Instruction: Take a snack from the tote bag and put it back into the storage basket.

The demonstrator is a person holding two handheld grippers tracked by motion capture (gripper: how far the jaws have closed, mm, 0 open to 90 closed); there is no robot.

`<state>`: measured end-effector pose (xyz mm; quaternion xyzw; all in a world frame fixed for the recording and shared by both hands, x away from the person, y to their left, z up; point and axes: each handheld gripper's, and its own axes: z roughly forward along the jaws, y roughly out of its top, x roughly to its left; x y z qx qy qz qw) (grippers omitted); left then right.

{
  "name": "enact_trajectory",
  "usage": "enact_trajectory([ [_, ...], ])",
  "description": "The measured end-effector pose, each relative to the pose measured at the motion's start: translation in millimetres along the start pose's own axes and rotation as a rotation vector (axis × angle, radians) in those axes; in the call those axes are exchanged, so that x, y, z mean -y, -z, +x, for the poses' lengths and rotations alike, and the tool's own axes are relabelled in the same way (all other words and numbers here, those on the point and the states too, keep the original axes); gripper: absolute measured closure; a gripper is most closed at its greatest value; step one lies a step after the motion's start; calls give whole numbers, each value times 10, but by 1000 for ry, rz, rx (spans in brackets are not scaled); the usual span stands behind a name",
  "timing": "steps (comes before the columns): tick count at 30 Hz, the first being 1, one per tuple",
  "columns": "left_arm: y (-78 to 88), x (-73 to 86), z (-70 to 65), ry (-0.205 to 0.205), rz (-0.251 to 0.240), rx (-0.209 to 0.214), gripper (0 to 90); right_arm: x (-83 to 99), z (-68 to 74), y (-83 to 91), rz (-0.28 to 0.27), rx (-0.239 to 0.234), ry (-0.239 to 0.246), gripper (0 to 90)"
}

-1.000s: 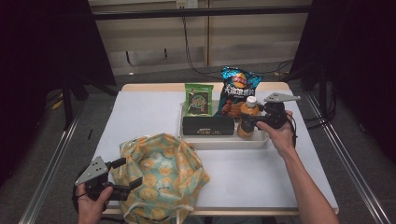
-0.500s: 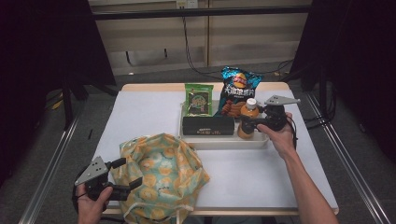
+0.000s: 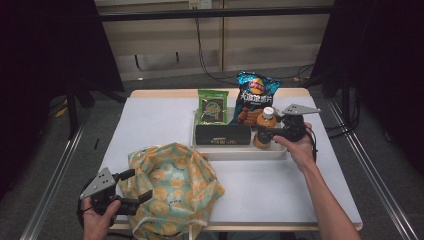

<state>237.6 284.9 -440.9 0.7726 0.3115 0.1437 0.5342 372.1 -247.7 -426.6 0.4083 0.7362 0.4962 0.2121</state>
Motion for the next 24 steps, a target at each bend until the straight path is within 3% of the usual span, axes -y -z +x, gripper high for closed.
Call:
enact_trajectory([
  [3, 0, 1, 12, -3, -3, 14, 32, -12, 8, 0, 19, -5, -1, 212],
  [13, 6, 1, 6, 0, -1, 3, 32, -104, 107, 123, -35, 30, -21, 29],
  [18, 4, 5, 7, 11, -1, 0, 32, -119, 157, 294, -55, 23, -33, 0],
  [20, -3, 6, 9, 11, -4, 10, 31, -97, 185, 384, -66, 47, -24, 0],
  [24, -11, 6, 5, 14, -1, 6, 32, -14, 241, 524, -67, 49, -31, 4],
])
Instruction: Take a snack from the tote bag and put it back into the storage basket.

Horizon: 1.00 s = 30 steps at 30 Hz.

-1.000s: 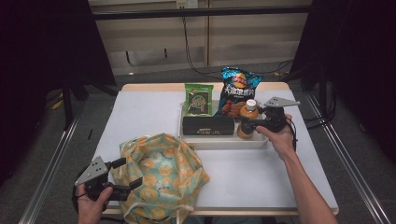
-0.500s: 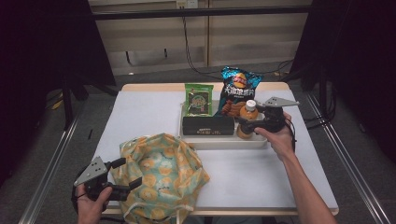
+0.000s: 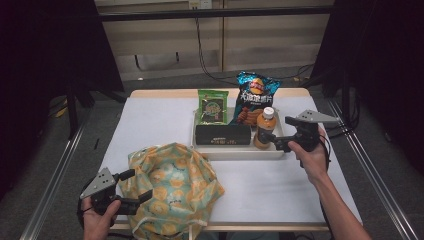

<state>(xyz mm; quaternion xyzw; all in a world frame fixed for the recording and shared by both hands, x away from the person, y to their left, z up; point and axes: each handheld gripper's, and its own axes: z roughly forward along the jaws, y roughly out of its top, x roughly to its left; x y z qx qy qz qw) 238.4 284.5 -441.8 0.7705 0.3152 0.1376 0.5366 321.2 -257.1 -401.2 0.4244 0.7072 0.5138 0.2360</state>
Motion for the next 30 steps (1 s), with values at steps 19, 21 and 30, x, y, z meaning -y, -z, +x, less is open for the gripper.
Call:
enact_trajectory([
  [19, 11, 8, 21, 62, -20, -16, 35, 442, 354, 625, 27, 57, -30, 57],
  [21, 12, 7, 18, 68, -23, -21, 35, 477, 376, 691, 29, 66, -34, 65],
  [30, -3, 1, -9, 61, -13, -26, 35, 650, 460, 924, 46, 89, -51, 76],
])
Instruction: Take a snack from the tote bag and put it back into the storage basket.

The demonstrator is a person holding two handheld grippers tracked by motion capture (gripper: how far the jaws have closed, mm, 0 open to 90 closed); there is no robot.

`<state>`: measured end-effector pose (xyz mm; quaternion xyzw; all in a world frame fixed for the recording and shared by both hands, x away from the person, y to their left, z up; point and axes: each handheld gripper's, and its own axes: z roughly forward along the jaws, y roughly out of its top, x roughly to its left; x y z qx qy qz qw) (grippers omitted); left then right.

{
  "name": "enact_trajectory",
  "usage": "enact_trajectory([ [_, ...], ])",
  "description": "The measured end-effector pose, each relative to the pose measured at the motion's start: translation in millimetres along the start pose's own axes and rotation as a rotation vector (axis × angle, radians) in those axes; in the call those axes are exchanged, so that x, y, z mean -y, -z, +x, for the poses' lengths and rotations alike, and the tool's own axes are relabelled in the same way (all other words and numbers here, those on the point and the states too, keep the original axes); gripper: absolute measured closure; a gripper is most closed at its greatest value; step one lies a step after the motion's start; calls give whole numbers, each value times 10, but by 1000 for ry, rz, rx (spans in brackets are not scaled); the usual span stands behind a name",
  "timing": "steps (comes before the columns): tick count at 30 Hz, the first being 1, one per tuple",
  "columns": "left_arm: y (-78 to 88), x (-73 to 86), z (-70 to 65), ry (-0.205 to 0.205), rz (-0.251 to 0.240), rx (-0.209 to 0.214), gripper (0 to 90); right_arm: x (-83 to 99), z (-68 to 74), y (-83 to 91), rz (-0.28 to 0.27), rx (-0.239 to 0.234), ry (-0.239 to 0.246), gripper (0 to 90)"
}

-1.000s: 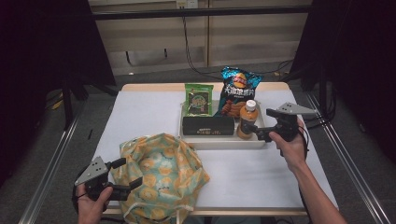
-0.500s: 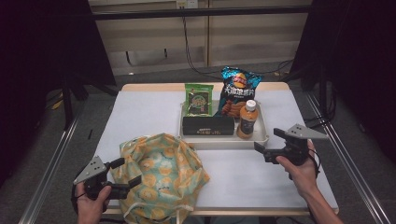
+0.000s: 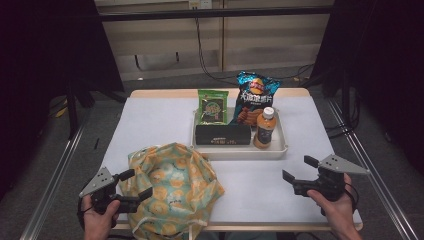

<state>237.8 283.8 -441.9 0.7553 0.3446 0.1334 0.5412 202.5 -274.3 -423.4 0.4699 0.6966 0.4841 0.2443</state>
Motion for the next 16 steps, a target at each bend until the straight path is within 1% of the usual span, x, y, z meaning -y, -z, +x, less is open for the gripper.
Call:
enact_trajectory([
  [2, 2, 2, -5, 7, -3, -3, 35, 28, -20, 42, 6, 6, -6, 76],
  [5, 8, -1, -4, 3, -5, -6, 35, 90, -31, 105, 1, 18, -26, 73],
  [6, 8, 0, -5, 6, -5, -9, 35, 111, -37, 122, 3, 23, -23, 71],
  [7, 7, 0, -4, 8, -5, -10, 35, 144, -35, 150, -2, 30, -34, 69],
  [8, 8, 1, -6, 11, -5, -10, 35, 173, -38, 171, -2, 34, -33, 67],
  [9, 10, 2, -1, 13, -12, 0, 35, 194, -43, 186, 5, 37, -24, 65],
  [11, 20, -2, 1, 13, -14, -6, 35, 238, -35, 231, 10, 61, -7, 65],
  [12, 18, -1, 10, 10, -17, 3, 35, 256, -31, 233, 16, 62, -1, 65],
  [13, 17, 0, 9, 15, -10, -11, 35, 266, -33, 230, 21, 58, -5, 64],
  [14, 13, 2, 16, 15, -10, -5, 35, 273, -46, 216, 34, 45, -17, 64],
  [16, 12, 2, 28, 14, -14, 1, 35, 269, -68, 203, 33, 55, -16, 64],
])
